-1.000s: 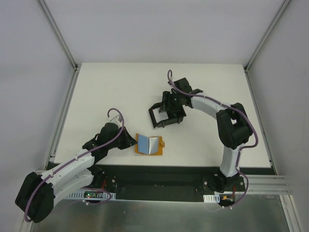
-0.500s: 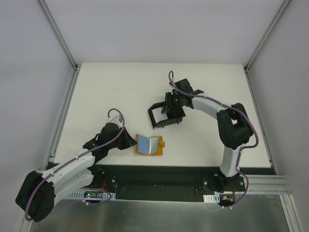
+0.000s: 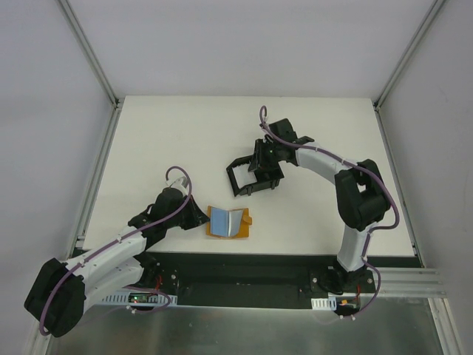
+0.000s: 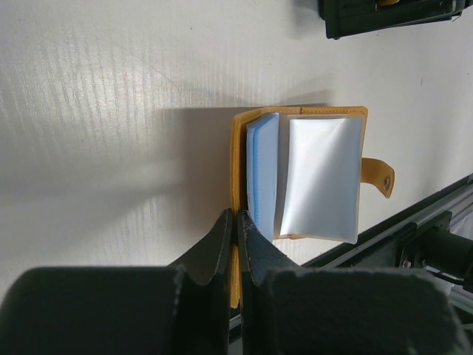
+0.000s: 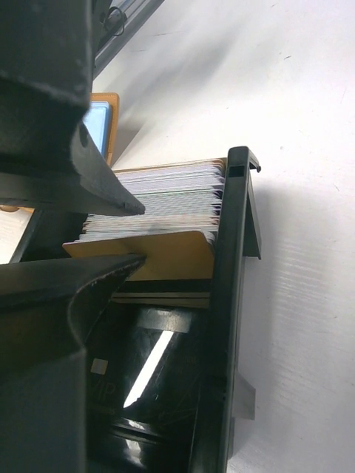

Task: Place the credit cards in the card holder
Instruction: Pick up the credit card from the storage box.

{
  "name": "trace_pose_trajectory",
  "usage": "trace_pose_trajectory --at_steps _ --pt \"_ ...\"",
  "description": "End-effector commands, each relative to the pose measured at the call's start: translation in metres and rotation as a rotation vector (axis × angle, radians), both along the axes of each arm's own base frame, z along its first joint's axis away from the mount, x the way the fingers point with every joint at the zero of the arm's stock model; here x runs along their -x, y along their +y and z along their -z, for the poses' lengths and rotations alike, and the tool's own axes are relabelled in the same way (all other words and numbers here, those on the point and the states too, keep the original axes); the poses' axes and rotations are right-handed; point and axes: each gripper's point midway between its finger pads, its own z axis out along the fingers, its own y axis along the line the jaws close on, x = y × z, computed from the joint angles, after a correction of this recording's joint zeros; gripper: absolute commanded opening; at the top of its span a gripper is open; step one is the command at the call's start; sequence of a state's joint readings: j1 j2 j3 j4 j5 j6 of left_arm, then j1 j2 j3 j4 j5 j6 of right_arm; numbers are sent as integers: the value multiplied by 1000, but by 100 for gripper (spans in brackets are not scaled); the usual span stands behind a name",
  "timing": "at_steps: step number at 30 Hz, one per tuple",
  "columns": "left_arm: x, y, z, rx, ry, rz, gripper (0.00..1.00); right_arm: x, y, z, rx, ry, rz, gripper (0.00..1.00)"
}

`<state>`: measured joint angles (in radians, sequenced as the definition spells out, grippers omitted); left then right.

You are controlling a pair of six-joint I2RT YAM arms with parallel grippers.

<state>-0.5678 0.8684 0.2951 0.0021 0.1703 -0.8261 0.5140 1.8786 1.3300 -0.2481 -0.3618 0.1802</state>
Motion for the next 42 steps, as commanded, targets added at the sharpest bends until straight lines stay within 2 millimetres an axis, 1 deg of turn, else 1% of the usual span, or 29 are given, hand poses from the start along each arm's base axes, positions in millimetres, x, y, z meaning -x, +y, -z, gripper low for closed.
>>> trace_pose_trajectory --at_steps 1,3,6,10,17,22,27,29,32,37,39,42 --pt "-4 2 0 -3 -14 -14 0 -3 3 -28 -51 -50 0 27" --pt "-4 2 1 -4 -13 -13 0 -4 2 -27 -50 -46 2 21" --pt "-4 2 1 -4 -13 -13 0 -5 1 -26 -44 -50 3 15" --pt "-4 2 2 -5 -12 -13 0 -7 0 -29 -40 -64 7 10" --pt "-3 3 4 -7 -9 -15 0 -16 -11 -36 27 -112 29 0" --pt "-1 4 6 -8 -6 -16 0 -22 -20 -36 83 -142 41 0" --pt "1 6 10 -11 -3 -17 0 -19 -19 -29 115 -140 24 0" --pt "2 6 11 -14 0 -19 0 -18 -18 -29 128 -155 23 0" --pt "2 6 11 -14 1 -16 0 -20 -18 -41 133 -202 30 0" --pt "1 5 7 -3 -7 -17 0 -21 -24 -78 104 -292 53 1" --pt "1 4 5 1 -14 -15 0 -19 -25 -91 89 -319 59 0" --pt "0 3 3 7 -22 -10 0 -11 -26 -104 64 -327 58 0"
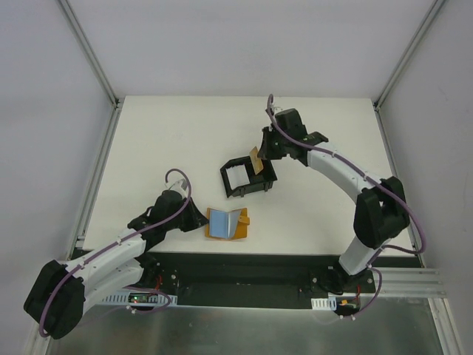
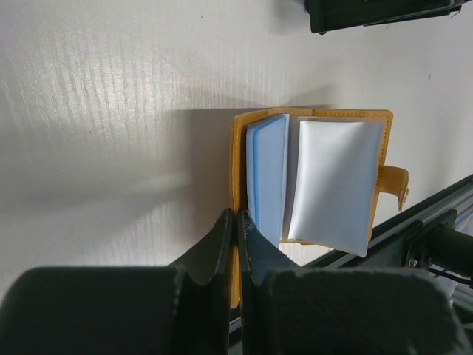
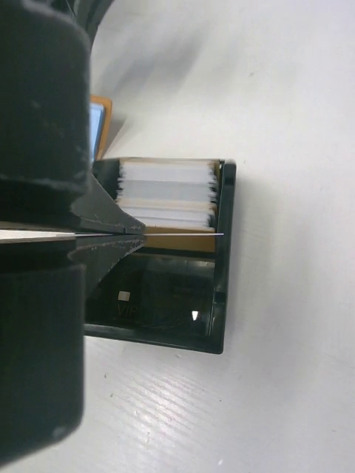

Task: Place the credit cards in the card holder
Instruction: Pick up the credit card from the storage box, then insert the credit card into the card holder.

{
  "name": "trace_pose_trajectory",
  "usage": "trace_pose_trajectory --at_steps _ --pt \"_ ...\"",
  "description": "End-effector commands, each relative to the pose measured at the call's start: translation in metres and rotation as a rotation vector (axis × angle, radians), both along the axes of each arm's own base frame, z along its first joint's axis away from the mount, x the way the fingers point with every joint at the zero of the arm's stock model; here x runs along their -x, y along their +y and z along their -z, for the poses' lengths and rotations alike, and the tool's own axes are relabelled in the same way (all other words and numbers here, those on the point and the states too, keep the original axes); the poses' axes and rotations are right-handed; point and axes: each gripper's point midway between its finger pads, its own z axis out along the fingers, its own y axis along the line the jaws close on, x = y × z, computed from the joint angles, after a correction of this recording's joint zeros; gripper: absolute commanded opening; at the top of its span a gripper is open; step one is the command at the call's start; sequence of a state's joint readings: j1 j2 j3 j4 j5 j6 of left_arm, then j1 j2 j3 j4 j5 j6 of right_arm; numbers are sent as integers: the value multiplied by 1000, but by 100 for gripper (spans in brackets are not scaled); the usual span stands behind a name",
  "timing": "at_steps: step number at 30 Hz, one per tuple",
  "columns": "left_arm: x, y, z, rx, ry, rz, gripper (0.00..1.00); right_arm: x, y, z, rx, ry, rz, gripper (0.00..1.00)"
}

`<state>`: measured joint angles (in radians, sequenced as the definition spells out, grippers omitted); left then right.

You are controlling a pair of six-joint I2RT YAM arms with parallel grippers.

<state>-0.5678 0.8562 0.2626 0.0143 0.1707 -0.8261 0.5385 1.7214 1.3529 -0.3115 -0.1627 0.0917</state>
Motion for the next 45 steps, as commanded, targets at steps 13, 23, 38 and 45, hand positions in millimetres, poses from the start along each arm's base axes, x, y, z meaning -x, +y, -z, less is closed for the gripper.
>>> trace_pose_trajectory --at_steps 13,23,38,45 --pt "-3 -1 -5 17 -18 -9 0 74 14 -76 -334 -49 -11 0" --pt "-1 -1 -4 31 -10 -13 0 137 67 -55 -494 44 -26 0" --pt "1 -1 -6 49 -14 -19 0 177 81 42 -164 128 32 0" --pt "3 -1 -5 49 -8 -15 0 180 83 70 -82 132 78 0"
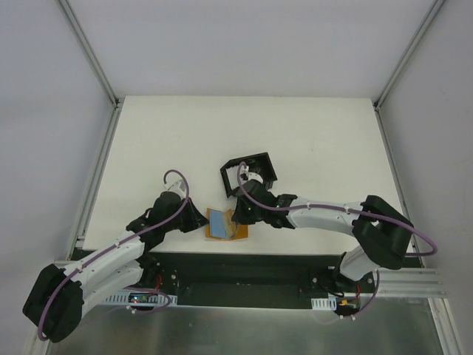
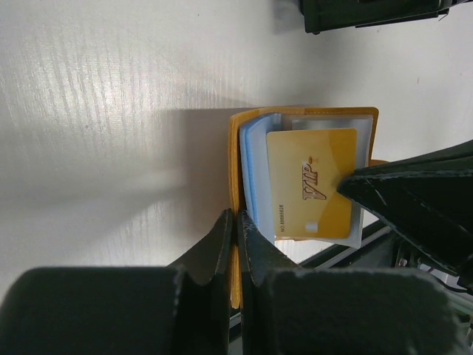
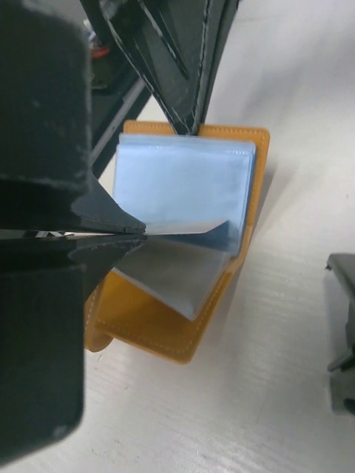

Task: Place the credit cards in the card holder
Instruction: Insert the credit card into the card holder.

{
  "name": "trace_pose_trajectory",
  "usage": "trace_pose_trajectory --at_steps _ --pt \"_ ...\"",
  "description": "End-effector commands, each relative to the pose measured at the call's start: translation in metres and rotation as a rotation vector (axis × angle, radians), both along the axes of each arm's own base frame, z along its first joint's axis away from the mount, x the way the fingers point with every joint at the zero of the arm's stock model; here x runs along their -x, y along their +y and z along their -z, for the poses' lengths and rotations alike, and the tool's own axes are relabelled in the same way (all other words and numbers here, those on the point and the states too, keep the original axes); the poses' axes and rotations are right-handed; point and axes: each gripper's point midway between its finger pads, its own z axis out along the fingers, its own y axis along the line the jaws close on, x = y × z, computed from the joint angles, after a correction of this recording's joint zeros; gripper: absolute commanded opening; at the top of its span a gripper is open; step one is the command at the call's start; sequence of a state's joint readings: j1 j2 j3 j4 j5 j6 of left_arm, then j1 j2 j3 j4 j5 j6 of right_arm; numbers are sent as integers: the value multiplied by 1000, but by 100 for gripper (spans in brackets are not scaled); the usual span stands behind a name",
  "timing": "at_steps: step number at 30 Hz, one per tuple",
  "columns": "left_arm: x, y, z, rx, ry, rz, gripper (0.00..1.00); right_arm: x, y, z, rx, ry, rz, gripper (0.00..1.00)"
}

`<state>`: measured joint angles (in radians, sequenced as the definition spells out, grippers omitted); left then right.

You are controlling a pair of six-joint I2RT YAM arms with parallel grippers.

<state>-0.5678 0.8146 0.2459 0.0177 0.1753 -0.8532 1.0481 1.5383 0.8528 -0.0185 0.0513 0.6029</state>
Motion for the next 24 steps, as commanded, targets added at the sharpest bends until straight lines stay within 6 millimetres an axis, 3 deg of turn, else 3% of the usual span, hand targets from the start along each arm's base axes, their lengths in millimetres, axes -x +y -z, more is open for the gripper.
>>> trace_pose_trajectory --at_steps 1,10,24 --pt "1 0 0 17 -1 -1 0 -11 2 -1 35 -41 71 0" --pt "2 2 4 8 9 -9 0 3 15 12 21 1 34 2" --pt "2 3 9 -5 20 -12 0 3 28 -2 -34 -9 -1 8"
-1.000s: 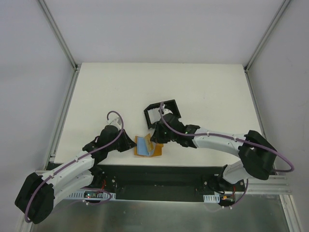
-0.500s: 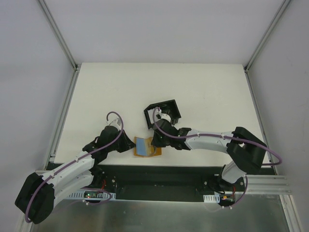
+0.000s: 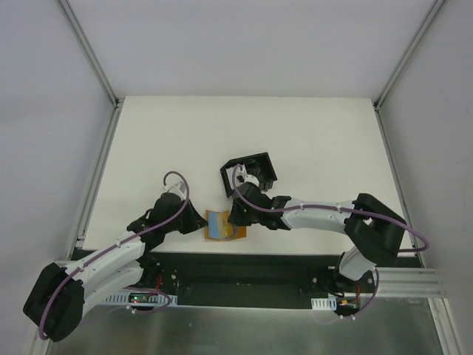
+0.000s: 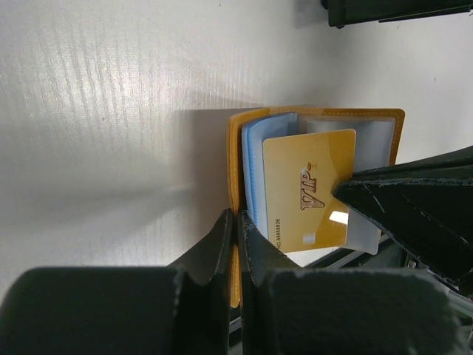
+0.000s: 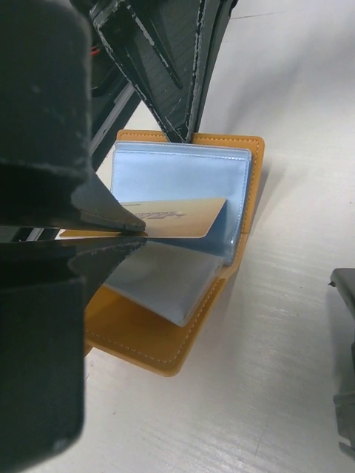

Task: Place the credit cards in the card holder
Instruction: Insert the credit card into the card holder.

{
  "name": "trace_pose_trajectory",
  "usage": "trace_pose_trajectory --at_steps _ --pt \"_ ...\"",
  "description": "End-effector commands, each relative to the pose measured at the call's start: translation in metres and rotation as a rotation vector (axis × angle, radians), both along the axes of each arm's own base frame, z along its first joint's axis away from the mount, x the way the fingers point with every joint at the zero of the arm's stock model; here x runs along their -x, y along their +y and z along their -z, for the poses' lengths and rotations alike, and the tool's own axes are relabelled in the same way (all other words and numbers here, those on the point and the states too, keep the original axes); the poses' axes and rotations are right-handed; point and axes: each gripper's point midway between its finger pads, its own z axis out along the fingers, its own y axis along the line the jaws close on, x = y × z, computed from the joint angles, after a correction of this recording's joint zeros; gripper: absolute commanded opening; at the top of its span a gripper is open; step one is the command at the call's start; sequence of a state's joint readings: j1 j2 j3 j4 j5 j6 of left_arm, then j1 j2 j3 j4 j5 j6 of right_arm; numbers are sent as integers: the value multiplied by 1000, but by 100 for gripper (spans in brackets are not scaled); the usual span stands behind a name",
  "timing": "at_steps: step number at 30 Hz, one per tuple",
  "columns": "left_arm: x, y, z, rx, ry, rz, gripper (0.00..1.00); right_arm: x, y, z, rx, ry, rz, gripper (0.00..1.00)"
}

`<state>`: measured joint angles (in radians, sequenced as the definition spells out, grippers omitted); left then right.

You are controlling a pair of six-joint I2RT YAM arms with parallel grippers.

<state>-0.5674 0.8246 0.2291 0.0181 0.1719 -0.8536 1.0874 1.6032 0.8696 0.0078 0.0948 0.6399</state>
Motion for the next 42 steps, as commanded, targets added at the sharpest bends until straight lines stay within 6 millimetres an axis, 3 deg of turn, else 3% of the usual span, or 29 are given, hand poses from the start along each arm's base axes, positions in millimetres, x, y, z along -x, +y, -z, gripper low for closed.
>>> trace_pose_trajectory --at_steps 1,4,17,28,42 --pt "-1 0 1 9 1 -7 0 -1 18 -18 -59 -18 -26 7" --pt "-2 0 1 7 0 -7 0 -5 15 -23 -54 -48 -10 1" --pt "-1 -1 0 12 1 -2 0 -10 -10 -37 -2 -109 32 0" --pt "-3 -3 -5 23 -8 1 0 -4 3 -18 11 -45 23 0" --pt "-4 -3 -4 15 -7 0 0 0 12 -16 -18 -31 2 8"
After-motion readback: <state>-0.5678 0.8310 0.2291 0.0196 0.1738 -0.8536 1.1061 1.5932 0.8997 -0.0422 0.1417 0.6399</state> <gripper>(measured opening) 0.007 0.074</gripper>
